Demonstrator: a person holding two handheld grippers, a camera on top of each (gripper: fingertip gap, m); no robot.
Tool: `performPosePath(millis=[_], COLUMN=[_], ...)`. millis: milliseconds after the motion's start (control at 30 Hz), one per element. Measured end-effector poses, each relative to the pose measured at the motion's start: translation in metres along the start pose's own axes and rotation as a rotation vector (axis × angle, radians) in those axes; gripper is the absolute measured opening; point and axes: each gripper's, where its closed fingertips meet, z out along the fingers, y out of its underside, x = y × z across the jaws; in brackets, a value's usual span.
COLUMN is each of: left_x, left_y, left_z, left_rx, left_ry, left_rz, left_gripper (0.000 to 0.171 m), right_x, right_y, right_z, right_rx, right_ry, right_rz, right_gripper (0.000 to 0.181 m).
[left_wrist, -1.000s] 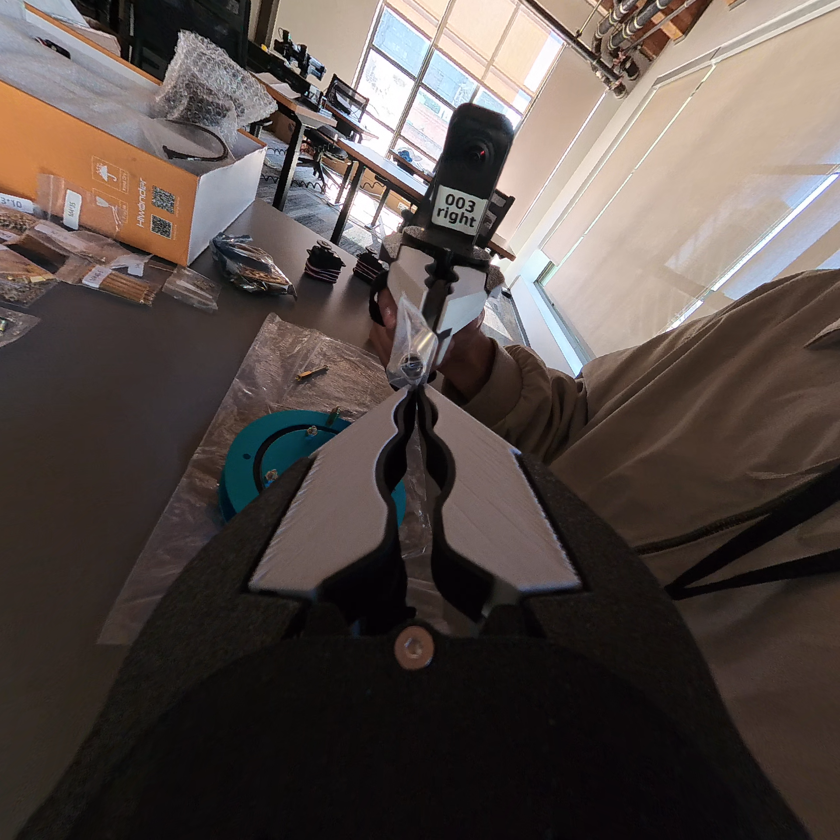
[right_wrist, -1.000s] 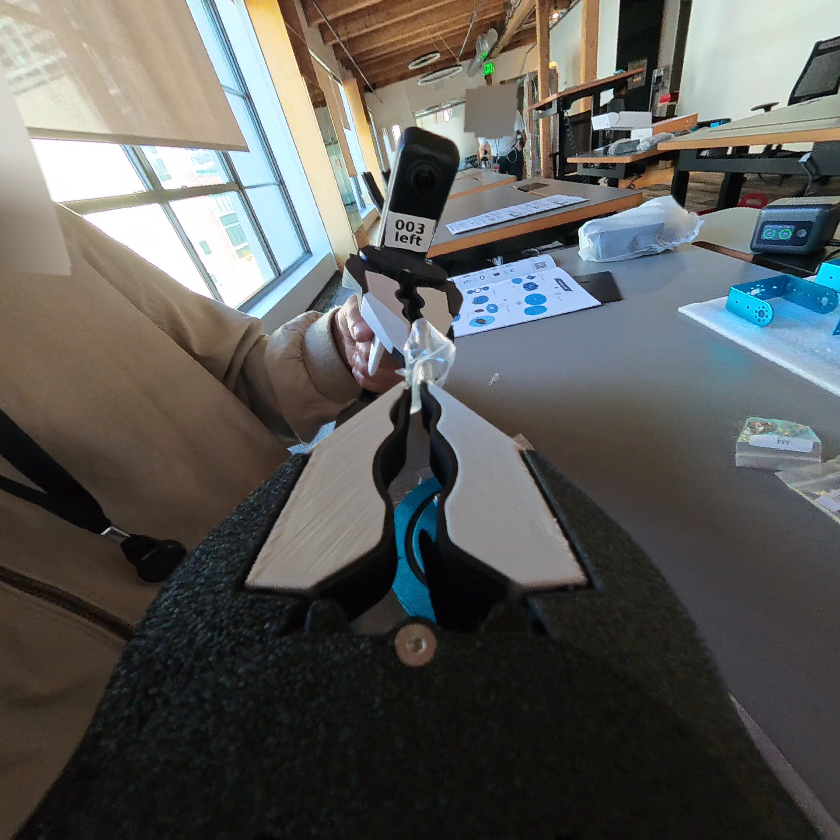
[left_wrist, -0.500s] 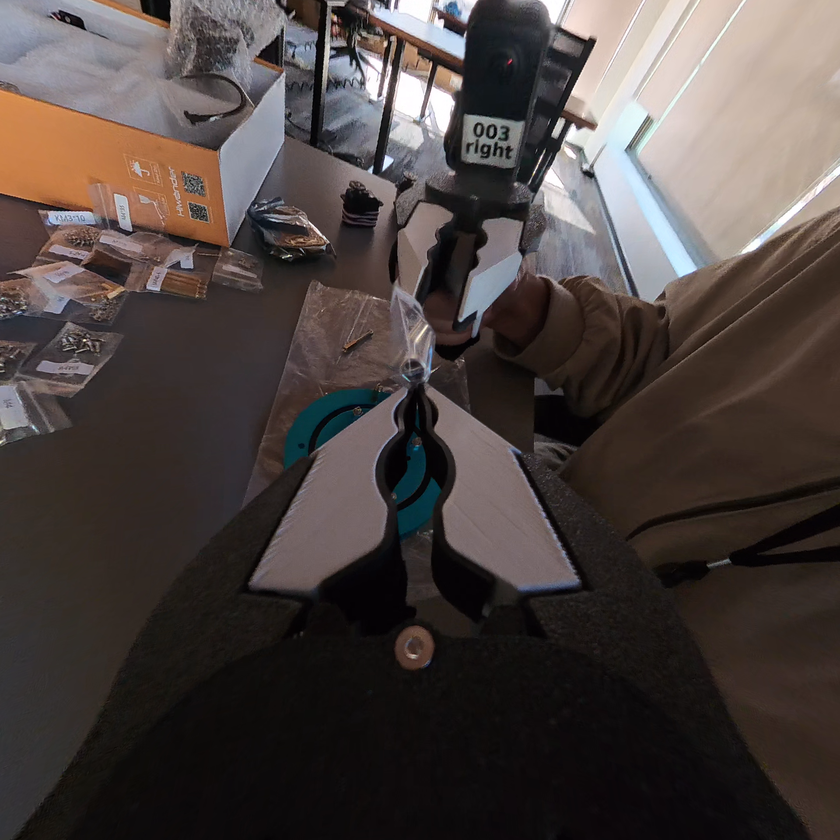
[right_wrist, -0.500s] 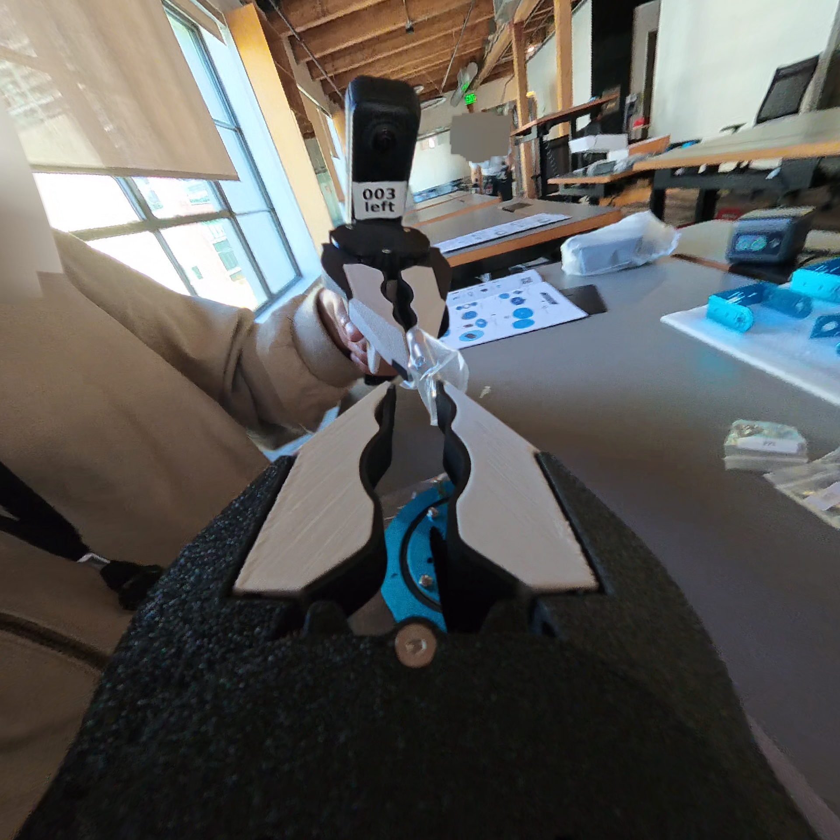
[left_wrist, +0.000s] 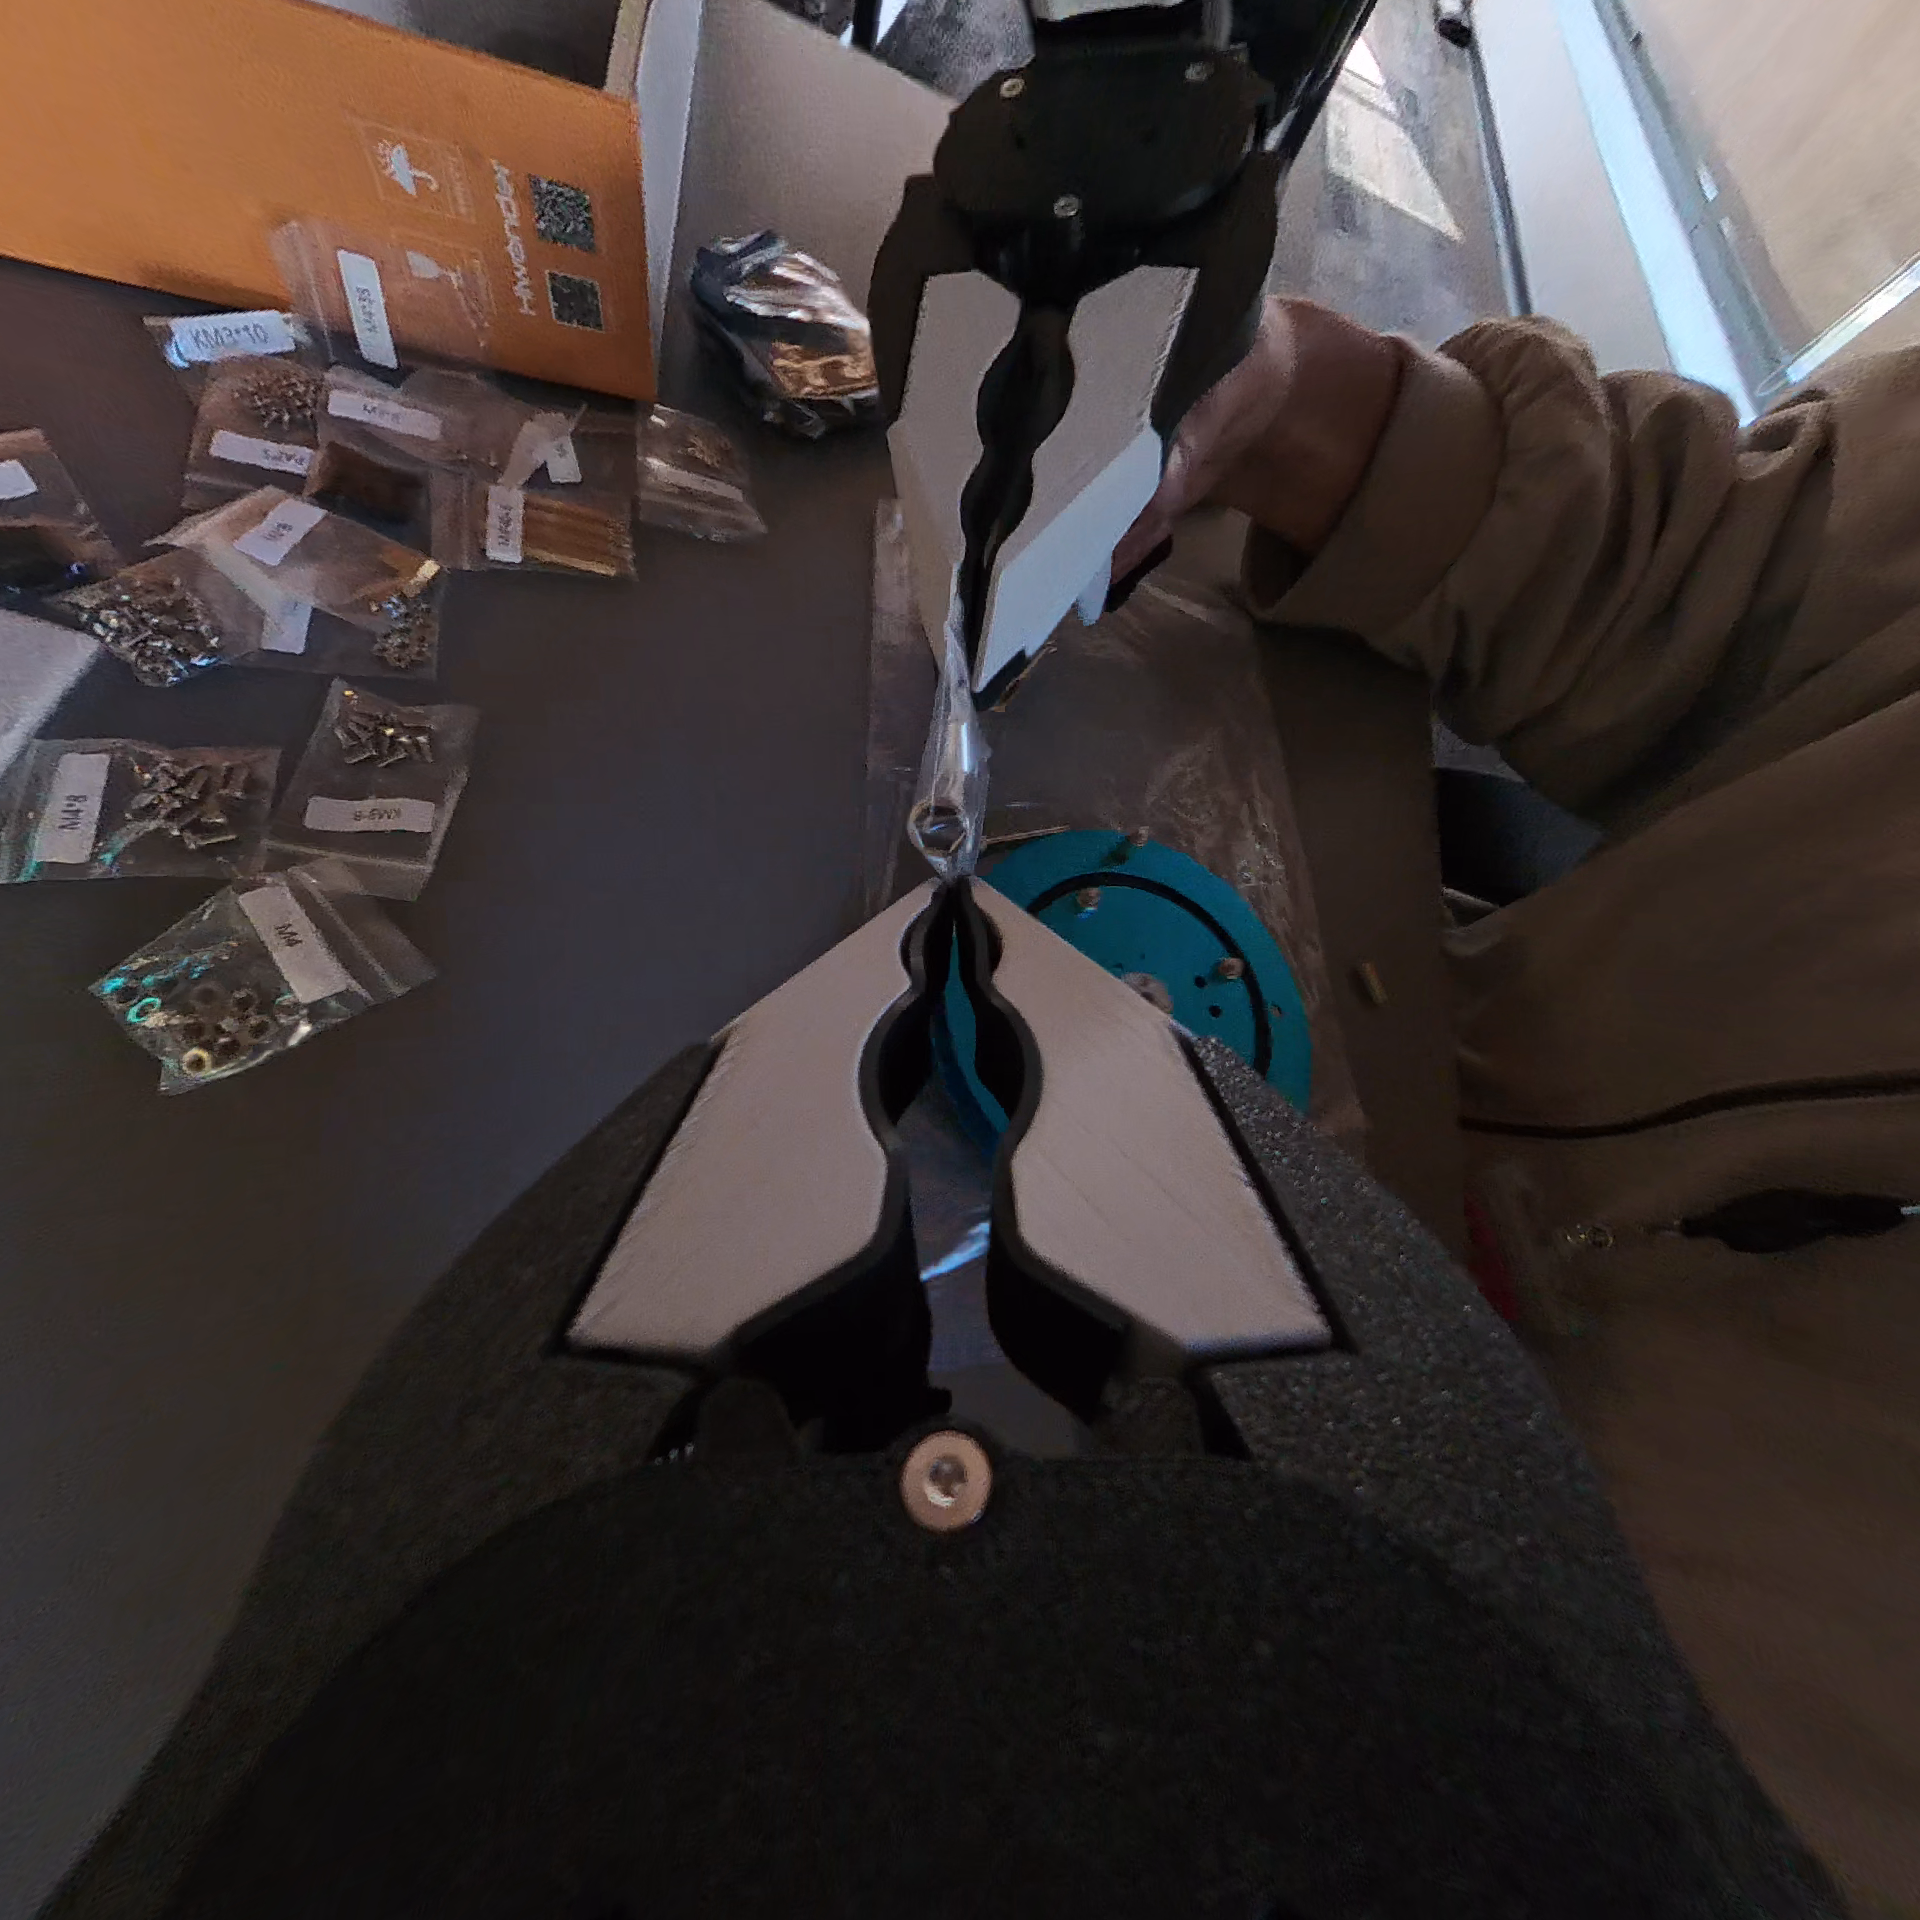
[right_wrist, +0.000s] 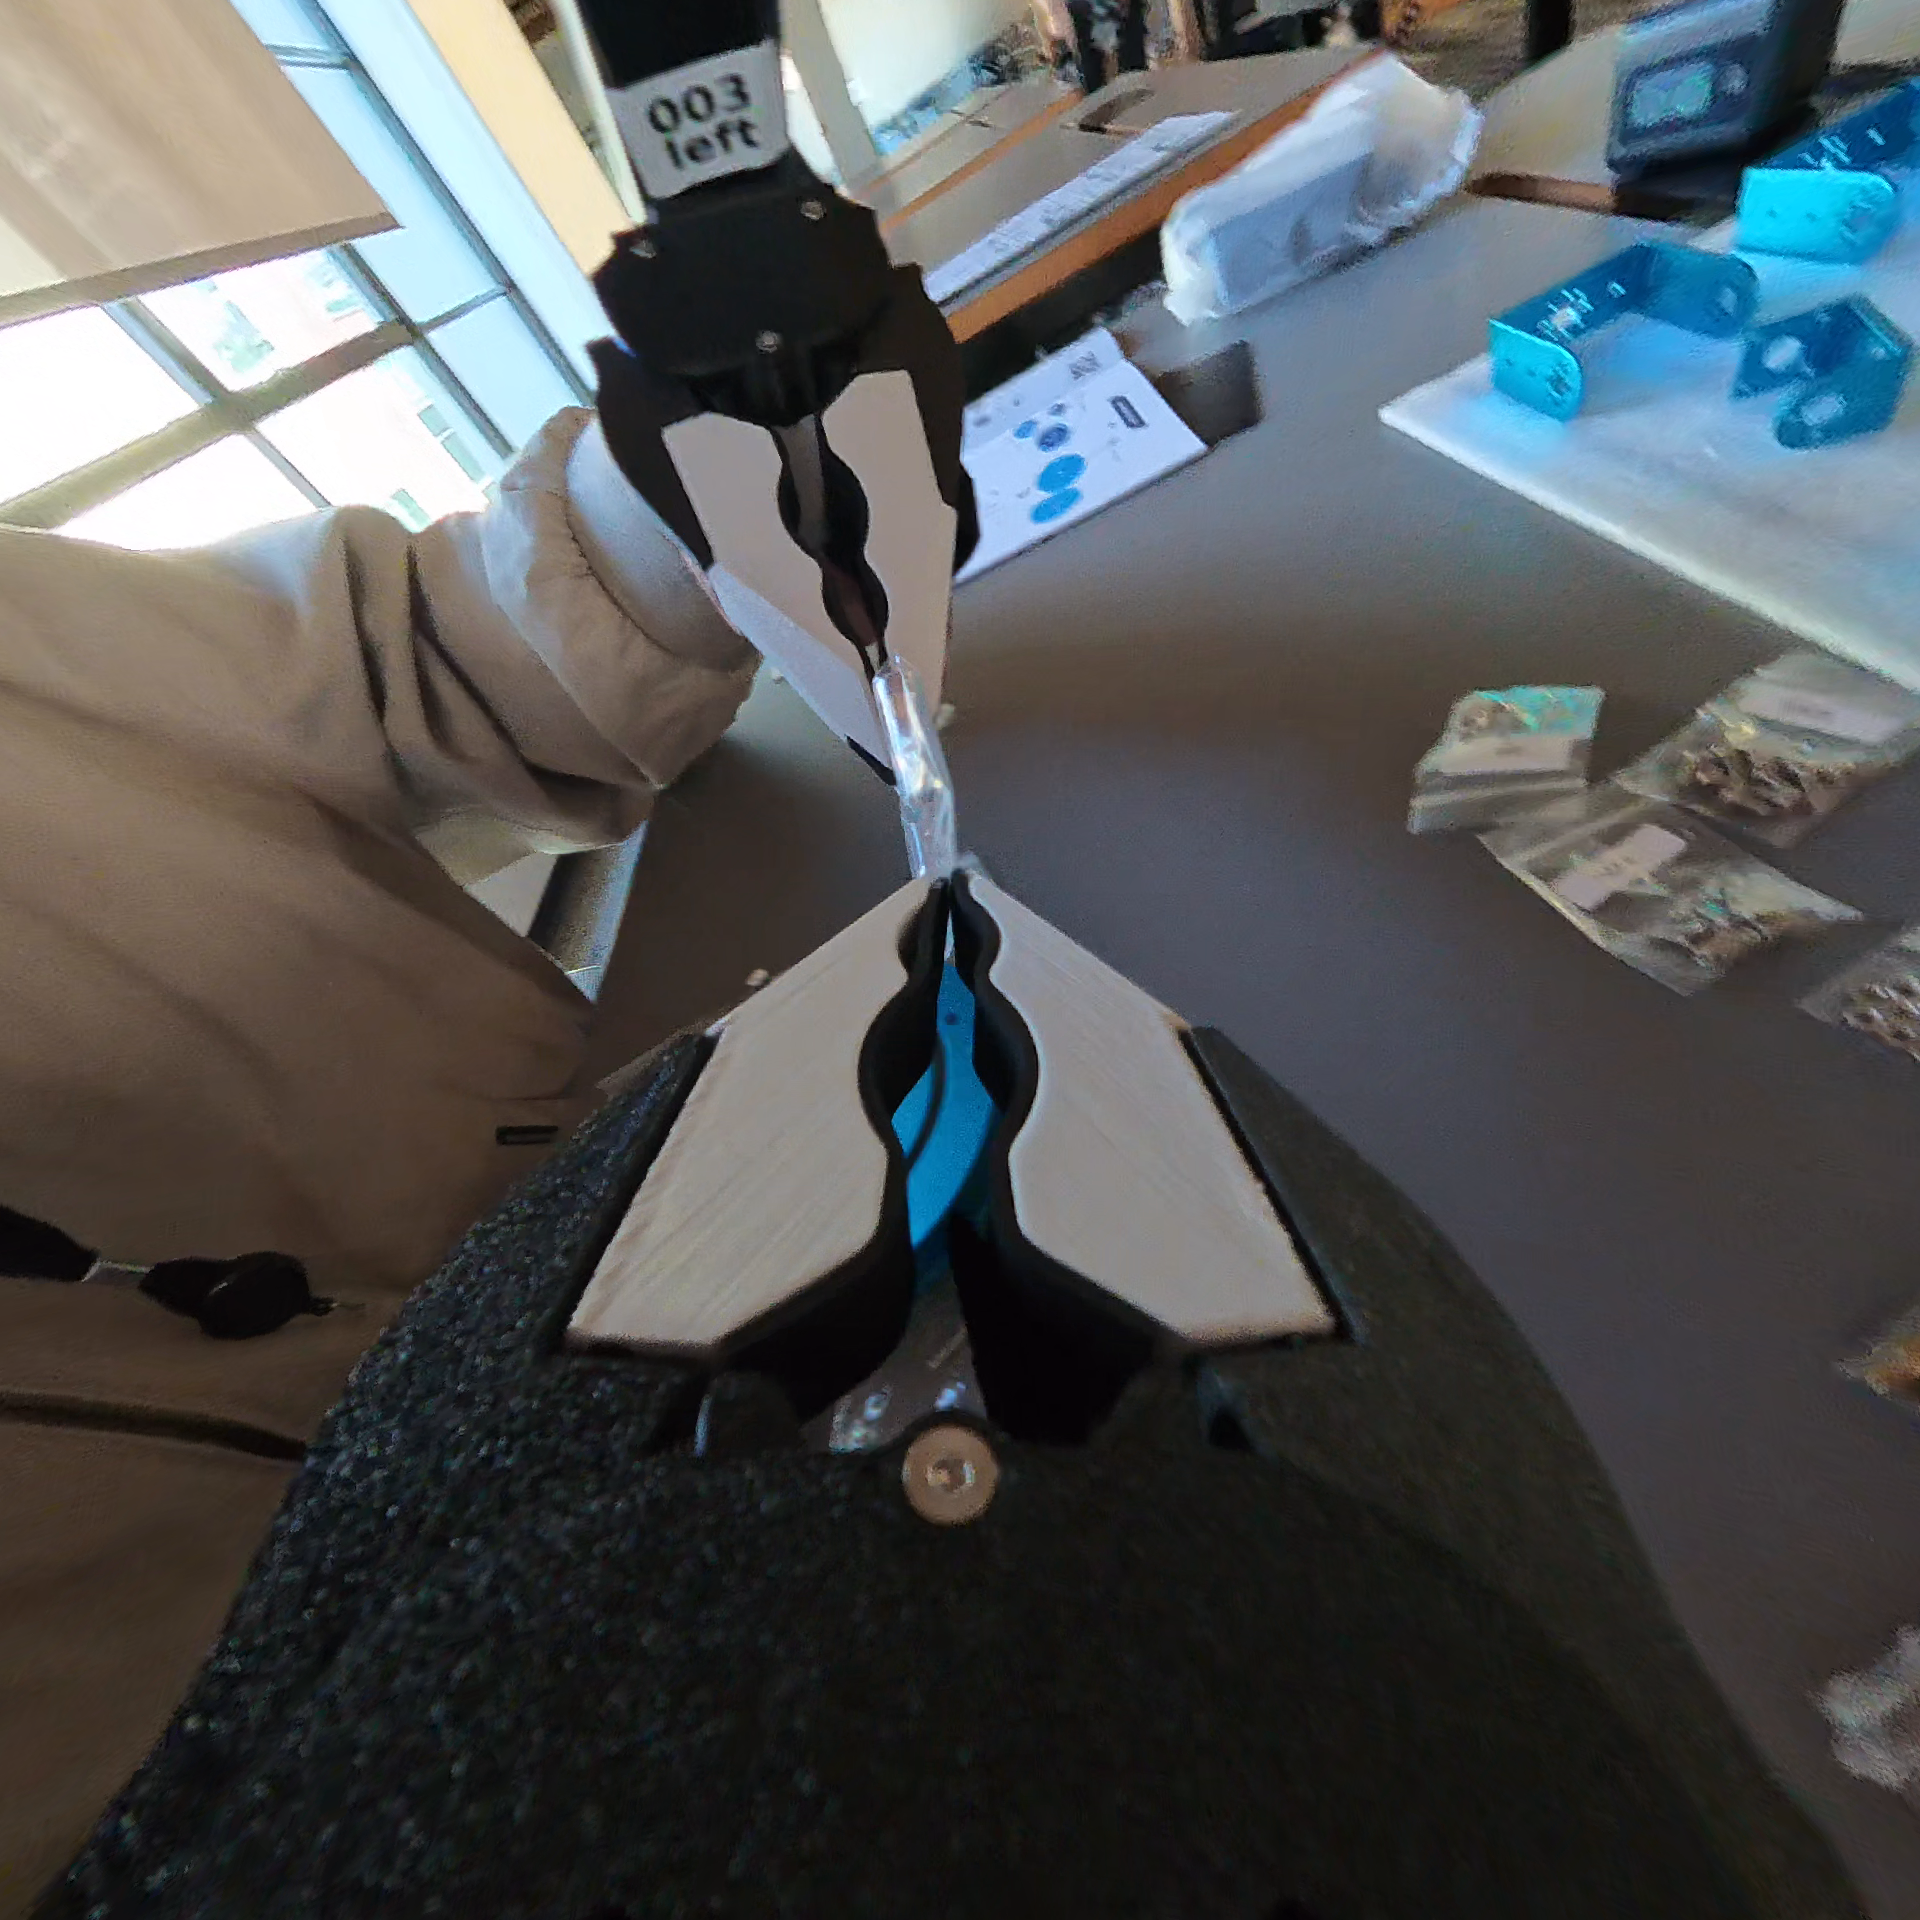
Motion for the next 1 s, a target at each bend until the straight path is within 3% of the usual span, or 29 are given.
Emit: performPosePath(millis=[100,167,333,500,700,767,1000], left_x=[-0.007,-0.003,-0.002,0.002,0.003,0.005,0.013], left_y=[0.003,0.002,0.002,-0.001,-0.027,-0.029,-0.029], left_z=[0.015,0.022,0.036,0.051,0.073,0.077,0.092], left_rx=[-0.024,-0.028,-0.115,-0.262,-0.245,-0.241,-0.245], left_ry=[0.007,0.055,0.119,0.151,0.165,0.176,0.201], left_rz=[0.037,0.050,0.123,0.273,0.308,0.307,0.324], left_gripper=[0.000,0.000,0.000,0.000,0.000,0.000,0.000], right_x=[0.013,0.015,0.015,0.008,0.013,0.016,0.017], right_y=[0.008,0.008,0.011,0.023,0.034,0.030,0.036], right_z=[-0.002,-0.008,-0.021,-0.026,-0.037,-0.049,-0.061], right_rx=[0.018,0.028,0.006,-0.086,-0.109,-0.092,-0.092], right_ry=[0.053,0.066,0.093,0.060,0.128,0.193,0.215], right_rz=[0.000,0.004,-0.098,-0.136,-0.106,-0.122,-0.127], right_gripper=[0.002,0.028,0.025,0.000,0.000,0.012,0.004])
